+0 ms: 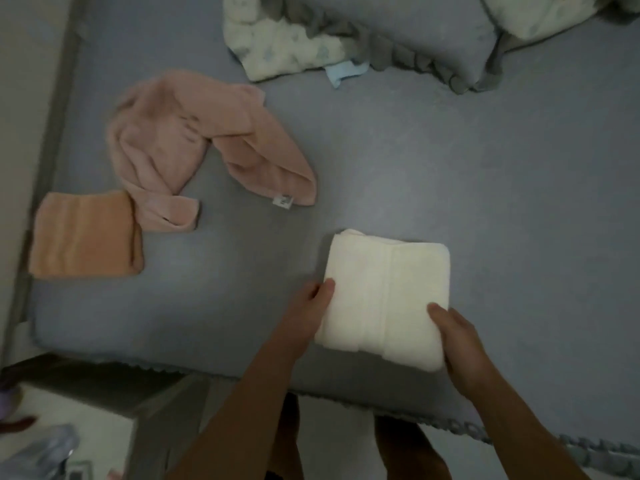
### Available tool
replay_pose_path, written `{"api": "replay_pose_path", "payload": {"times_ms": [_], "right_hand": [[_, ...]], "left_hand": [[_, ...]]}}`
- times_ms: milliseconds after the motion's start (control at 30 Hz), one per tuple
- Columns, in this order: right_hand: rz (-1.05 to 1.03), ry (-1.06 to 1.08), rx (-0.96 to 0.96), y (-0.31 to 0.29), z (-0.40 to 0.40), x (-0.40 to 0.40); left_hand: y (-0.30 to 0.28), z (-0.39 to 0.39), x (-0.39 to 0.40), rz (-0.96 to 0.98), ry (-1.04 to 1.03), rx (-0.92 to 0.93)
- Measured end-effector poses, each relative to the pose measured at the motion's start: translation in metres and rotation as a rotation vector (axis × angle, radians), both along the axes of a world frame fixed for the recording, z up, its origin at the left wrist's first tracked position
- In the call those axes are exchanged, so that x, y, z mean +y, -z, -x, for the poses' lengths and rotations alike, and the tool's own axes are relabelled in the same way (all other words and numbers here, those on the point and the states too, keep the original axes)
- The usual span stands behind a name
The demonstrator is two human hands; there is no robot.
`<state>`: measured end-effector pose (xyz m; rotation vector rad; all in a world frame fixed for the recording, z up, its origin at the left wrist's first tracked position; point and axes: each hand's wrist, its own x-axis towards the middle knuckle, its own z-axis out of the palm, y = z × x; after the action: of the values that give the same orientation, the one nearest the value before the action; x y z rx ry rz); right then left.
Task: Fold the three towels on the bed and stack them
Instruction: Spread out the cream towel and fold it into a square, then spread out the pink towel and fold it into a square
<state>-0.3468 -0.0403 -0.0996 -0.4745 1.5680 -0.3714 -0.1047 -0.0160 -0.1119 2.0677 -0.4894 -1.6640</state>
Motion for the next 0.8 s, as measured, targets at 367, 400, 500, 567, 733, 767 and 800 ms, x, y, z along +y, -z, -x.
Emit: {"api": "replay_pose_path", "payload": {"times_ms": [367,400,500,567,733,767,800], "right_hand": [[0.251,-0.45,-0.121,-0.046,-0.399,-0.008],[0.284,-0.471,-0.129,-0.048,-0.434,-0.01],[0.404,-0.529,-0.104,-0.044,-0.518,-0.017],[0.435,-0.592,-0.094,-0.029,-0.555,-0.017],[0.252,-0.809,0.131,0.019,-0.585,-0.003],[0.253,-0.789,0.153,0.024,-0.587,0.0],[0.263,-0.778,0.171,0.026,-0.59,0.003]], "left_hand": [[-0.092,-0.359,0.049,0.15,-0.269,-0.52],[-0.101,-0.387,0.053,0.171,-0.295,-0.54],[-0.109,-0.461,0.058,0.218,-0.36,-0.539],[-0.091,-0.5,0.06,0.182,-0.369,-0.535],[-0.02,-0.526,0.061,0.037,-0.031,-0.802],[-0.014,-0.525,0.062,0.05,-0.022,-0.793],[-0.011,-0.525,0.062,0.054,-0.036,-0.784]]}}
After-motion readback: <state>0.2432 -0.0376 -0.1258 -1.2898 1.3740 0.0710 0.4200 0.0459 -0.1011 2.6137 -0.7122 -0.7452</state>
